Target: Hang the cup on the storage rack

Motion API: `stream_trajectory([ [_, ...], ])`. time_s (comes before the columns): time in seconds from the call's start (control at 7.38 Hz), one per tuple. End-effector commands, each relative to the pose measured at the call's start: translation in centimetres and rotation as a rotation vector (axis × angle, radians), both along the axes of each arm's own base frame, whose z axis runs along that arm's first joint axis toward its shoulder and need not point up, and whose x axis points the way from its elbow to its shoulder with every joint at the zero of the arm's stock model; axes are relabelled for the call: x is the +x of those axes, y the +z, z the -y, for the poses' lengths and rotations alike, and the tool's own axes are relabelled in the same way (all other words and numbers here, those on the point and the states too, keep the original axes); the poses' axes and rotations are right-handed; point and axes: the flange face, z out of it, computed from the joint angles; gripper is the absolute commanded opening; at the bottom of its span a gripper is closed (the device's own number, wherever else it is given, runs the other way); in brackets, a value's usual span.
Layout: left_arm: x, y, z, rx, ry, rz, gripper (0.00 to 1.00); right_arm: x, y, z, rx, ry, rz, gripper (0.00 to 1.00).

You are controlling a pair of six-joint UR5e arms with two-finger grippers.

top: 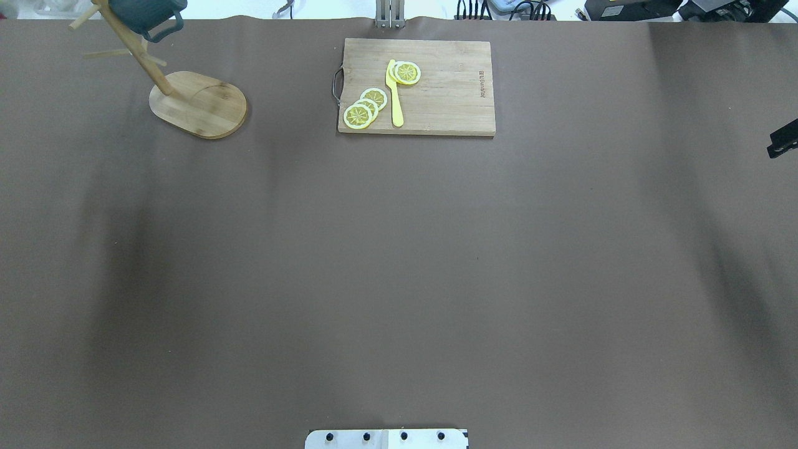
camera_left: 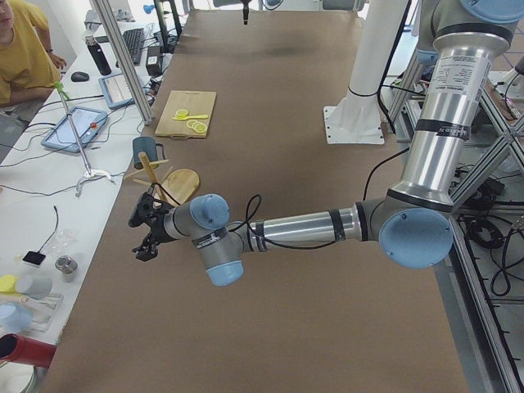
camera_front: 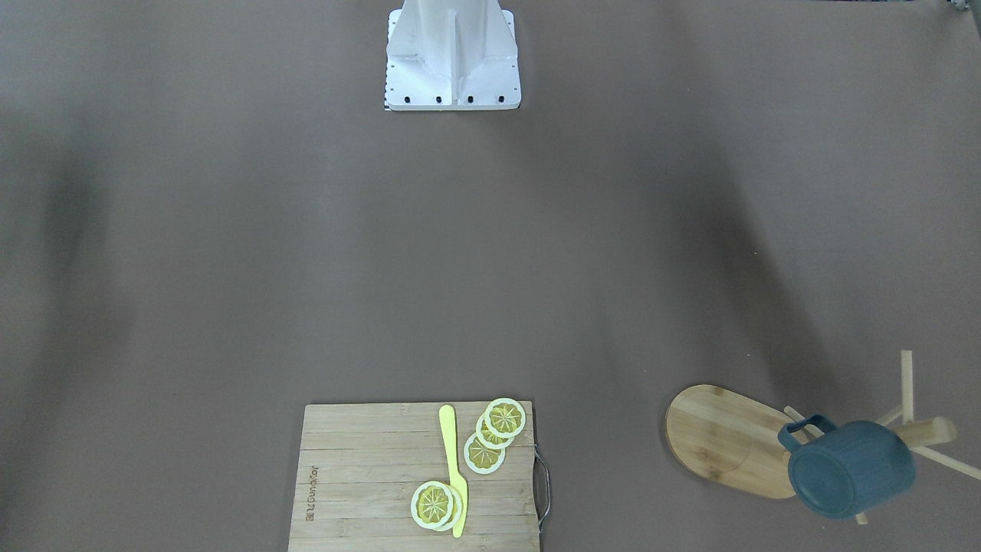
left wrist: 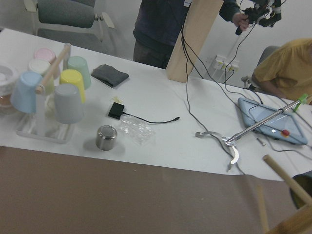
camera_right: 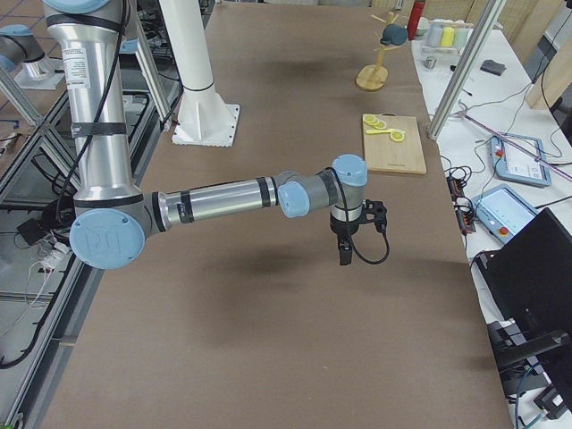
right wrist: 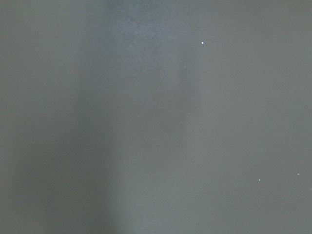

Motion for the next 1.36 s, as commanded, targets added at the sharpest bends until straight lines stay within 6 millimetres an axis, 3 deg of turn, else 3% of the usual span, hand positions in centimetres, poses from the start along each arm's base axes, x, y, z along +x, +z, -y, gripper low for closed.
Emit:
stream_trajectory([
  [0.0, 0.3, 0.5, -0.4, -0.164, 0.109, 0.074, 0.99, 3.4, 1.3, 0.3, 0.025, -0.004, -0.014, 1.00],
  [0.14, 1.1, 0.2, -0.5, -0.228, 0.202, 0.025, 0.99, 5.2, 2.4, -0.3, 0.019, 0.005, -0.015, 1.00],
  [0.41, 1.7, -0.4, -1.3, -0.363, 0.332, -0.084, 0.99, 6.3, 4.3, -1.3, -0.005, 0.004, -0.021, 1.00],
  [0.54, 1.9, 0.3, -3.6, -0.428, 0.381, -0.145, 0.99, 6.3, 4.7, -1.4, -0.012, 0.004, -0.022, 1.00],
  [0.81, 1.7, 3.1, -6.4, -0.412, 0.445, -0.110, 0.99, 6.8, 5.7, -1.6, -0.021, -0.003, -0.026, 1.00],
  [1.22, 2.0, 5.1, -8.5, -0.484, 0.457, -0.111, 0.99, 7.6, 6.2, -1.6, -0.015, -0.010, -0.028, 1.00],
])
